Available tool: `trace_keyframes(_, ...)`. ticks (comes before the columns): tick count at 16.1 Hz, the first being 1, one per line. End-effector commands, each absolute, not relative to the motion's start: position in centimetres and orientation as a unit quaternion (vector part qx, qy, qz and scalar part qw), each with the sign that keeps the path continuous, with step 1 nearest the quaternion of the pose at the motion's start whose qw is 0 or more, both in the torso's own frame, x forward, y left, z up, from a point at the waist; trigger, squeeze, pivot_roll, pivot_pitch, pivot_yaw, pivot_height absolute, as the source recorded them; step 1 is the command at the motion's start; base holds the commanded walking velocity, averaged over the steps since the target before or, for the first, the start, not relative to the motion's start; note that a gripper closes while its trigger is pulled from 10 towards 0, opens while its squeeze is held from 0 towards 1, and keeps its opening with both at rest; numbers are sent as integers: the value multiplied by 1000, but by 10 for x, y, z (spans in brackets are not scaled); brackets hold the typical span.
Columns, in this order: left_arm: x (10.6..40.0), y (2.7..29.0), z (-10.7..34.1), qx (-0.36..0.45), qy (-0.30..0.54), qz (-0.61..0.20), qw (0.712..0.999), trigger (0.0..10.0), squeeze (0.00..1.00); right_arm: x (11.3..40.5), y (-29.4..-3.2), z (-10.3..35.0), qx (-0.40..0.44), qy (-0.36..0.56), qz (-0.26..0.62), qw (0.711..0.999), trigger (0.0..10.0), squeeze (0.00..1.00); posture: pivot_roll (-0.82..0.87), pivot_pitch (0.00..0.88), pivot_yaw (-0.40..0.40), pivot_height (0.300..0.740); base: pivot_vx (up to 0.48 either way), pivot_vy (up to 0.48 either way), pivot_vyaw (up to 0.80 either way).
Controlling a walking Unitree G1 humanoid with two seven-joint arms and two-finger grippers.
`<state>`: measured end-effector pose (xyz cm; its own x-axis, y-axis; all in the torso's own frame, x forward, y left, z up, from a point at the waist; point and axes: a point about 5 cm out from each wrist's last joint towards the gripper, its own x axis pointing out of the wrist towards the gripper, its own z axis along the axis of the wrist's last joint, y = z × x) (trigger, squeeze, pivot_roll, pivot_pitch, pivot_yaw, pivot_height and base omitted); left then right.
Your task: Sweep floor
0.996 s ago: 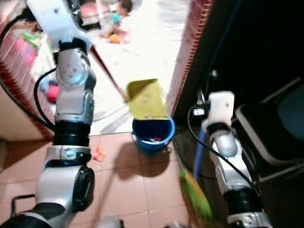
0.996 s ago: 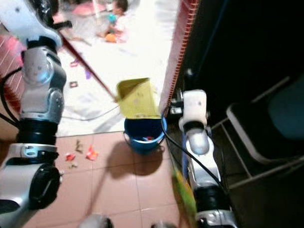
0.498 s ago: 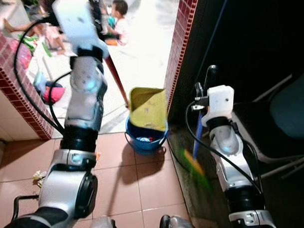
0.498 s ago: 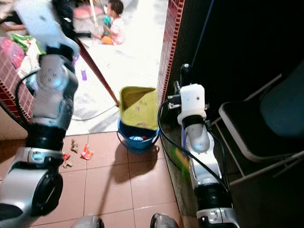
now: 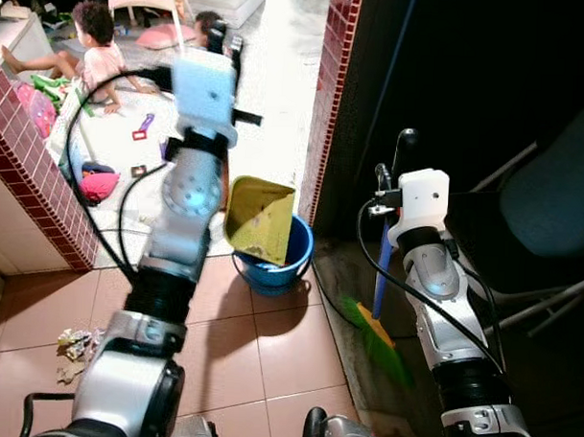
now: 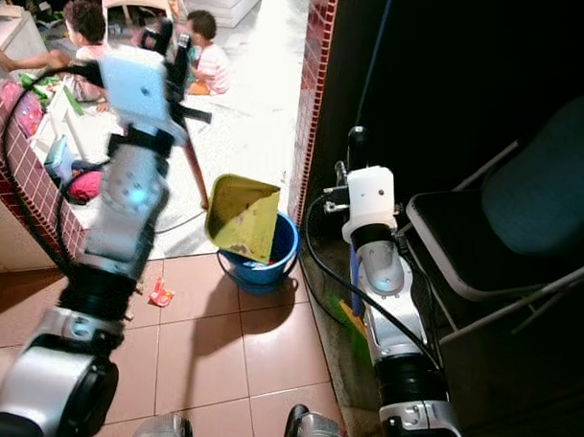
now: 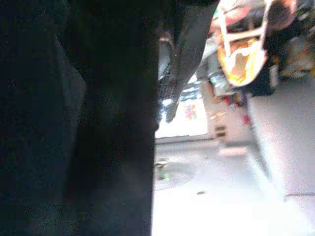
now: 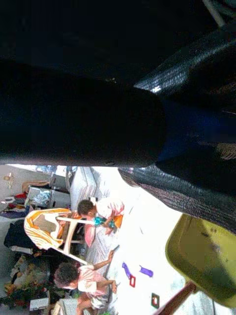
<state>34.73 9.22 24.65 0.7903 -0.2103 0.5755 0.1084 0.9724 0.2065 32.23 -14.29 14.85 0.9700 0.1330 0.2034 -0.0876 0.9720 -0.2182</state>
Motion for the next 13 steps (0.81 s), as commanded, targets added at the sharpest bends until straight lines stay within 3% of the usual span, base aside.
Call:
trace_keyframes(1,336,79,264,93,-373,-117,916,10000,0,323,-142,159,-110,-131,61,983,10000,0,-47,19,-18,740,0,0,0)
trace_keyframes(6,313,41,224,186,-366,-263,873,10000,0,323,-143,159,-112,-132,62,983,10000,0,-52,24,-23,740,0,0,0)
trace_keyframes(10,309,40,221,205,-379,-275,860,10000,0,322,-143,159,-112,-130,62,983,10000,0,-52,25,-25,740,0,0,0)
trace_keyframes(13,300,34,216,253,-402,-326,817,10000,0,323,-142,159,-109,-131,64,983,10000,0,-51,25,-29,740,0,0,0)
